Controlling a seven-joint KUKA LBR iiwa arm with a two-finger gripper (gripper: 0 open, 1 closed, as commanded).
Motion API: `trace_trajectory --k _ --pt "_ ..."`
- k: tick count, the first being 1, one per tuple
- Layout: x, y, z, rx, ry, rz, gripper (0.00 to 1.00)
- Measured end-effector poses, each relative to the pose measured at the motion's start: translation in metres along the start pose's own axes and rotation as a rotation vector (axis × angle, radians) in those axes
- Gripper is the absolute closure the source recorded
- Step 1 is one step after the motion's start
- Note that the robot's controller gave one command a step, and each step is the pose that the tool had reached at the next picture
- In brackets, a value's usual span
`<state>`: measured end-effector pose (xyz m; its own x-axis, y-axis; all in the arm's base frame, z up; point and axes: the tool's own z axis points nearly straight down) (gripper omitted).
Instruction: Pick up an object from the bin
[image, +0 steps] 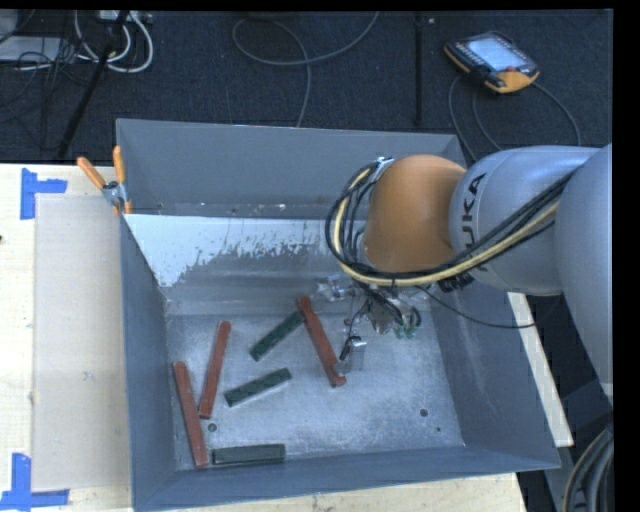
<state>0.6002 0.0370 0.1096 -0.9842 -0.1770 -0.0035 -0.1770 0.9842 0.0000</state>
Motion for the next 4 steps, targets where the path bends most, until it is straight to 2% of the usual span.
trace_trajectory --k 1,2,4 --pt "-0.006 0.014 0.026 -0.001 0.002 -0.054 0.0" --pt "0.001 0.035 0.037 0.0 0.002 -0.034 0.0" --pt "0.006 0.045 0.038 0.0 0.0 -0.049 0.0"
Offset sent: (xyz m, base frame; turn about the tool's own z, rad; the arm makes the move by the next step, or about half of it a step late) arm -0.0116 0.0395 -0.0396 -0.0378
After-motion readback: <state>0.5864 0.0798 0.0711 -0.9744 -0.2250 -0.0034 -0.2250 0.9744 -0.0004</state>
